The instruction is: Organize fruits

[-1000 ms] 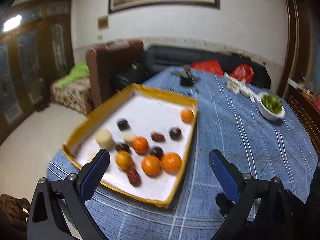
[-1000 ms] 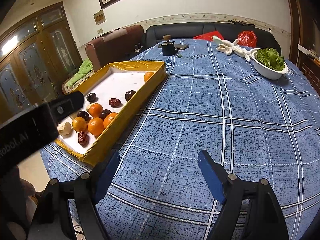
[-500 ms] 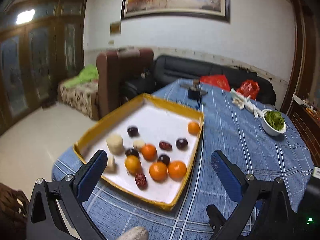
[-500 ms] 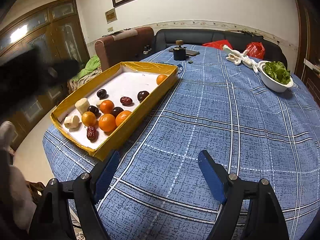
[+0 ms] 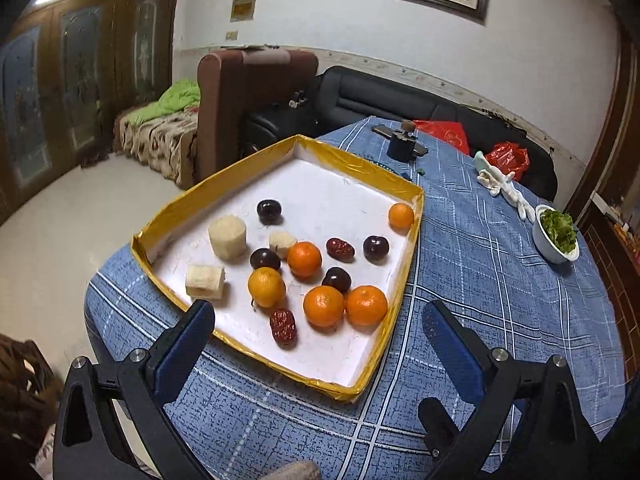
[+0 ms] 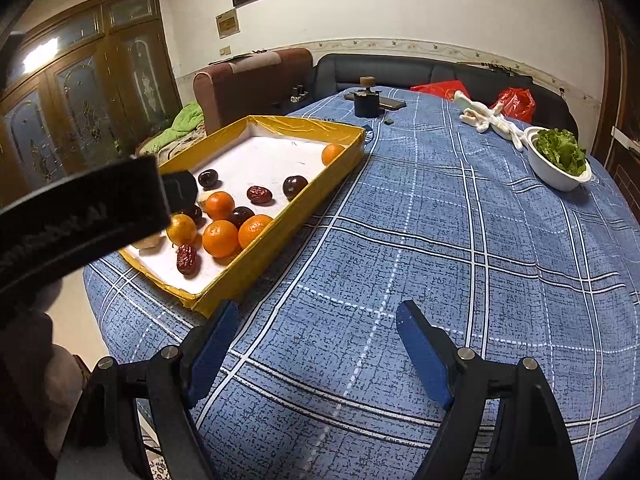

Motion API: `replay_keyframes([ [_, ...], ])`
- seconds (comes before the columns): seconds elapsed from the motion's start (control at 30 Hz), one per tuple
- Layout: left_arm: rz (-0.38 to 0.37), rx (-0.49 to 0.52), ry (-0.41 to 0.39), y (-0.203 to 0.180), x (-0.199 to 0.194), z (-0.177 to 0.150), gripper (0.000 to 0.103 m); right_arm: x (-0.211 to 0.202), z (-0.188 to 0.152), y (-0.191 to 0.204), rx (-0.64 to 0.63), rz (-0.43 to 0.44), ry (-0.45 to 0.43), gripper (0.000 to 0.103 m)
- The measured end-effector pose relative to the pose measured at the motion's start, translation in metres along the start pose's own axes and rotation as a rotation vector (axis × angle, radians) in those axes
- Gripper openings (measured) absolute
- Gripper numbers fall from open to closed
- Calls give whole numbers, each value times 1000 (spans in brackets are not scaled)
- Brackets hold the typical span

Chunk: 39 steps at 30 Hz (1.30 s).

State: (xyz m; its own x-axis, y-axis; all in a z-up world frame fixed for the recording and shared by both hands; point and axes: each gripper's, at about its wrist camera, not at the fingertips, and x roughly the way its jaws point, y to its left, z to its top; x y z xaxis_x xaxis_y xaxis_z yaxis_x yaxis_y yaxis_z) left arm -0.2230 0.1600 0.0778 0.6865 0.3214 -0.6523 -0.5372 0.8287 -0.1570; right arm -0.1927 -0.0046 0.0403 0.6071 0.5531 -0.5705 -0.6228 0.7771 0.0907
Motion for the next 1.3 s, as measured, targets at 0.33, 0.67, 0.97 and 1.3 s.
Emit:
replay_keyframes([
  [0.33,17,-6,-9,5,0,1,103,3,-2,3,-5,-1,8,87],
  [0.67,17,12,10,0,3,-2,103,0,-4,2,-3,-1,-3,89],
  [0.97,13,10,20,-1,4,-4,103,2,-5,4,-8,-5,0,89],
  [1.3,-2,16,39,-5,5,-7,103,4,-6,1,-4,-6,7,90],
])
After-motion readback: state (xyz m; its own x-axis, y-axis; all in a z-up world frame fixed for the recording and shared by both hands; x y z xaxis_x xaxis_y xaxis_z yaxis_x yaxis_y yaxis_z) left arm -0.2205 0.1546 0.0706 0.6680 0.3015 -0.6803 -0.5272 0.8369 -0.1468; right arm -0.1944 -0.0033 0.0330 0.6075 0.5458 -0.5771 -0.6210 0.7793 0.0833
